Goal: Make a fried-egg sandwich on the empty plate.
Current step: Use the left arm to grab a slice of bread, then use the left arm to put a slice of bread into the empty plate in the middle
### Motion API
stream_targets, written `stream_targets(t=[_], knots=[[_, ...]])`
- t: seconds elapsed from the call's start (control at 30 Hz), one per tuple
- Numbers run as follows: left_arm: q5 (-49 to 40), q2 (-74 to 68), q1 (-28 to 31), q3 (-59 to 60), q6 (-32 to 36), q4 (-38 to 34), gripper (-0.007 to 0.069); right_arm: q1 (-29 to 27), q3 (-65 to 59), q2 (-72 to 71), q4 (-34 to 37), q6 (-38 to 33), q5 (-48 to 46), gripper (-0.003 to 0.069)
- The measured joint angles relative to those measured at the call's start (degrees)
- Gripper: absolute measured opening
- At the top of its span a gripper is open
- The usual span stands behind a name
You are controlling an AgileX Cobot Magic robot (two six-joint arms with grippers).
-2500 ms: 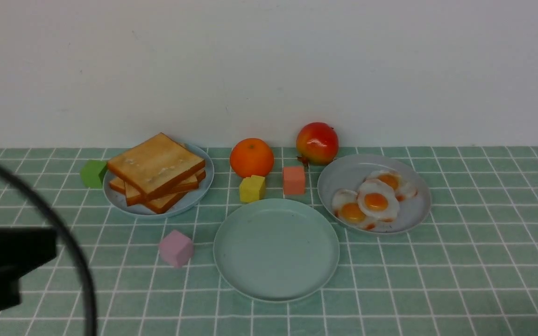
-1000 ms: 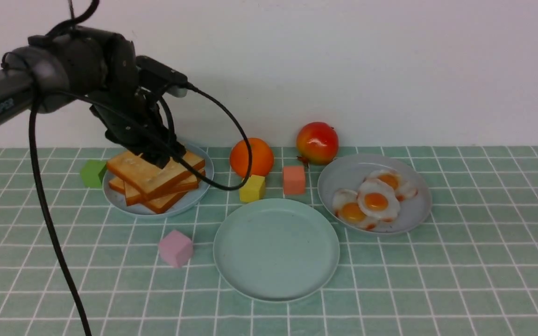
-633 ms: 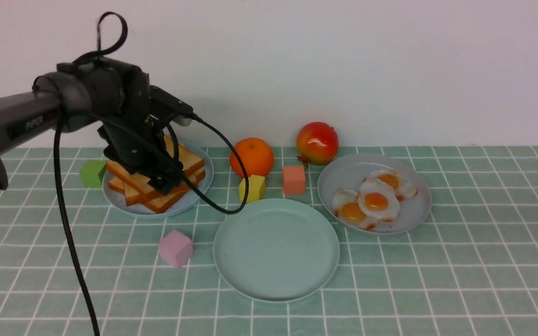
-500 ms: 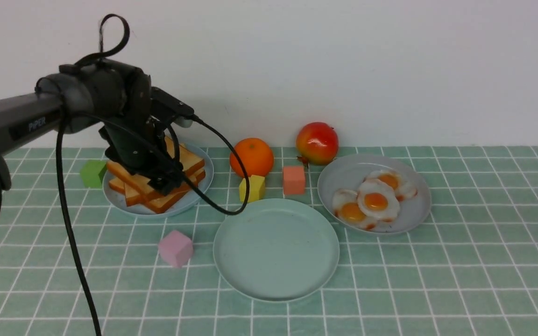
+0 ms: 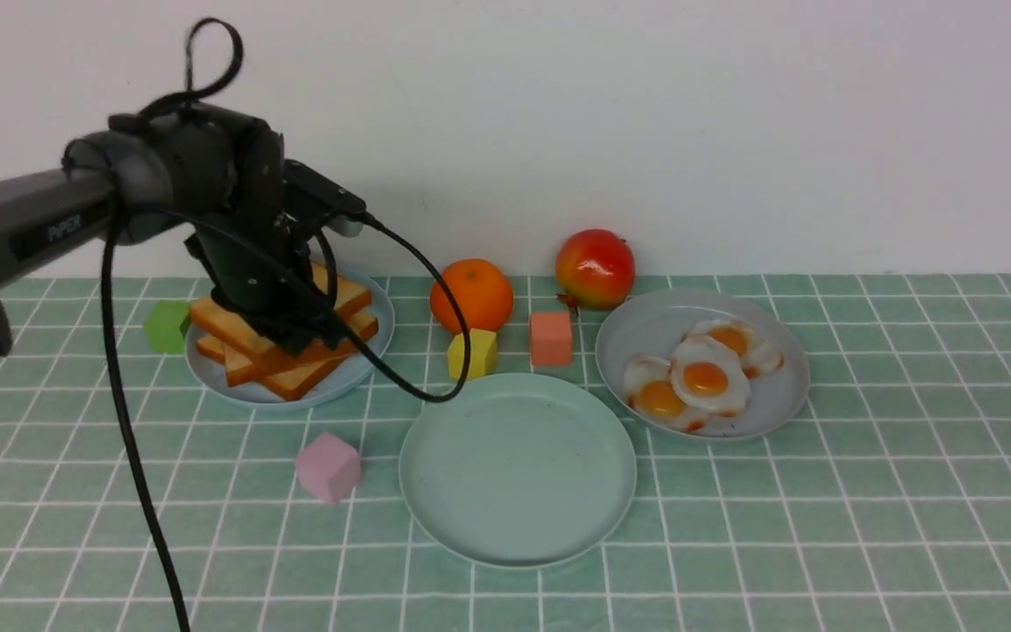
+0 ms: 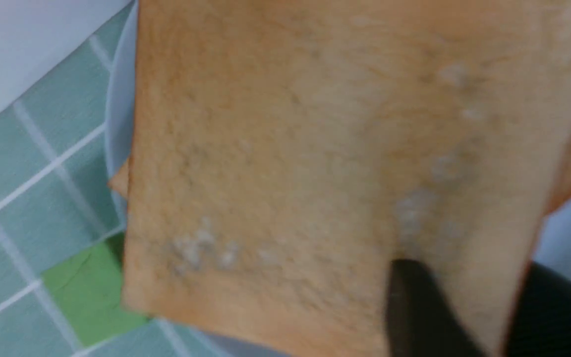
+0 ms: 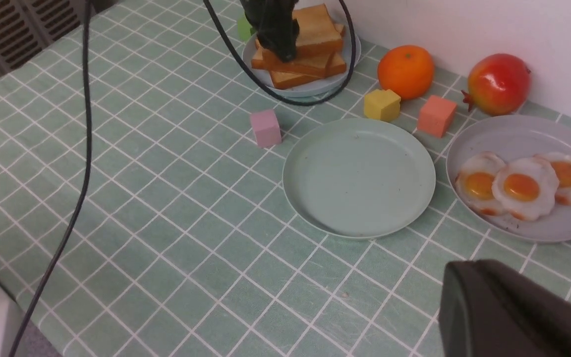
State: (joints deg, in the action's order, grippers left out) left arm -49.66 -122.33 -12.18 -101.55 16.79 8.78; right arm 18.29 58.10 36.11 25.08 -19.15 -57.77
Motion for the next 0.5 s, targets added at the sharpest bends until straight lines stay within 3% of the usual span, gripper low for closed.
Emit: stream_targets(t=[0.07,0.33,0.5], knots=[[-0.68,2.46,0.0,0.05,-0.06,-0.44,0.0099,0.0,0.0,0.0,0.0,0.0,0.0,0.0015],[-4.51,11.65,-0.72,0.62,-0.74,-4.25,0.0103,0.0,0.0,0.0,0.0,0.0,0.0,0.0022],[-3.08,18.74,-9.73,8.5,-1.84,-3.9,0.0103,0.0,0.0,0.0,0.0,0.0,-0.05,0.0023]])
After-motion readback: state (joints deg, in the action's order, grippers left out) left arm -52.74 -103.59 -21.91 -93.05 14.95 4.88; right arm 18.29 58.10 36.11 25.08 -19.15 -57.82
